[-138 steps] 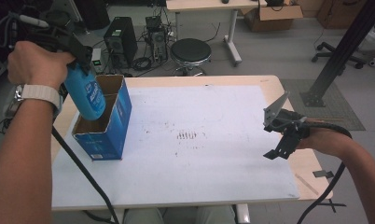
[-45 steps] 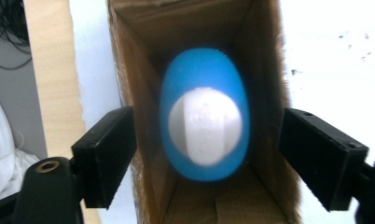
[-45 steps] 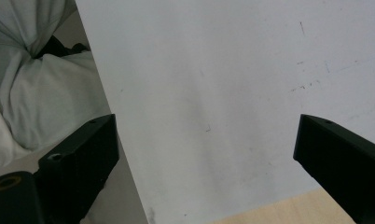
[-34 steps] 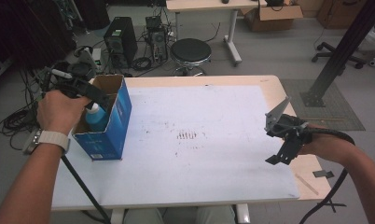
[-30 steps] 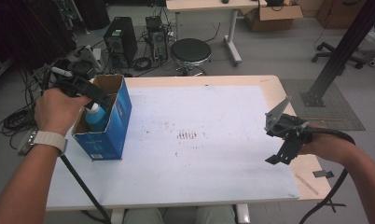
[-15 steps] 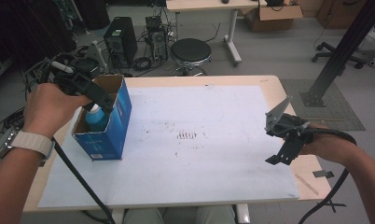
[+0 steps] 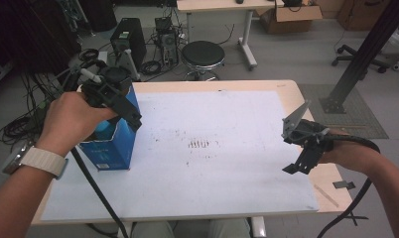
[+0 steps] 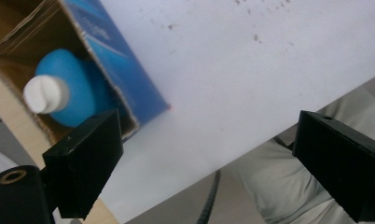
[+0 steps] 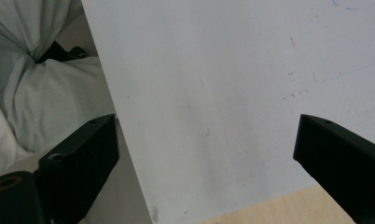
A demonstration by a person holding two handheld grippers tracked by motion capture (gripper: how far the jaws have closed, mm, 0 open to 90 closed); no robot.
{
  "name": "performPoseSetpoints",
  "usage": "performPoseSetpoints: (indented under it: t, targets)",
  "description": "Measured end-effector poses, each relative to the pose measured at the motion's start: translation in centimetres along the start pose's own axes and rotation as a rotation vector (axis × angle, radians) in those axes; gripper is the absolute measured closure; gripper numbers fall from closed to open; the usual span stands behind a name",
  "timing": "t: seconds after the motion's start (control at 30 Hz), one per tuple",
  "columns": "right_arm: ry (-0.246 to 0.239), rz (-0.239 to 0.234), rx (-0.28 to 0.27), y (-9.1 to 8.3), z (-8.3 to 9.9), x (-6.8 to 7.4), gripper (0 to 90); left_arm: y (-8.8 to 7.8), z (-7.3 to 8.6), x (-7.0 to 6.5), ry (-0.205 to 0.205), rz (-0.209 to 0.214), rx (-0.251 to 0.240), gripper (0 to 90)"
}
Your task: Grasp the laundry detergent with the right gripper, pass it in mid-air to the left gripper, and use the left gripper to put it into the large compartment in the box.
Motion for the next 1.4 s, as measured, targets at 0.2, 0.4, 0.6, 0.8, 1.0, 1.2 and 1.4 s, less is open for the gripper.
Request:
performPoseSetpoints:
  t: [0.2, 0.4, 0.6, 0.8, 1.0, 1.2, 1.4]
  targets:
    - [0.0, 0.001, 0.001, -0.1, -0.1, 0.0, 6.7, 0.3, -0.8, -1.5, 0.049, 0.011, -0.013, 8.4]
    - [0.003, 0.0, 0.002, 0.0, -0.1, 0.0, 6.7, 0.8, -1.5, -2.8, 0.09, 0.028, -0.025, 8.0]
    - [-0.004, -0.003, 0.006, 0.1, -0.5, 0.1, 6.7, 1.4, -2.3, -3.9, 0.116, 0.038, -0.044, 8.2]
    - [-0.005, -0.005, 0.008, 0.3, -0.9, 0.1, 6.6, 2.4, -3.4, -5.5, 0.165, 0.047, -0.053, 8.0]
    - [-0.007, -0.009, 0.009, 0.4, -1.2, 0.1, 6.6, 3.3, -4.2, -6.6, 0.21, 0.05, -0.054, 8.1]
    - [-0.012, -0.01, 0.007, 0.4, -1.6, 0.1, 6.6, 4.2, -4.8, -7.5, 0.249, 0.051, -0.062, 8.1]
    - [-0.017, -0.013, 0.011, 0.5, -1.9, 0.0, 6.6, 5.0, -5.5, -8.5, 0.308, 0.052, -0.078, 7.9]
Point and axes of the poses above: each handheld gripper's, and its own axes: y roughly forward along the jaws, z roughly out of its underside, x roughly to its left, the point moved 6 cm from there along y, roughly forward along the jaws, and after that the axes turned 2 degrees about y, right-handed, at the moved point
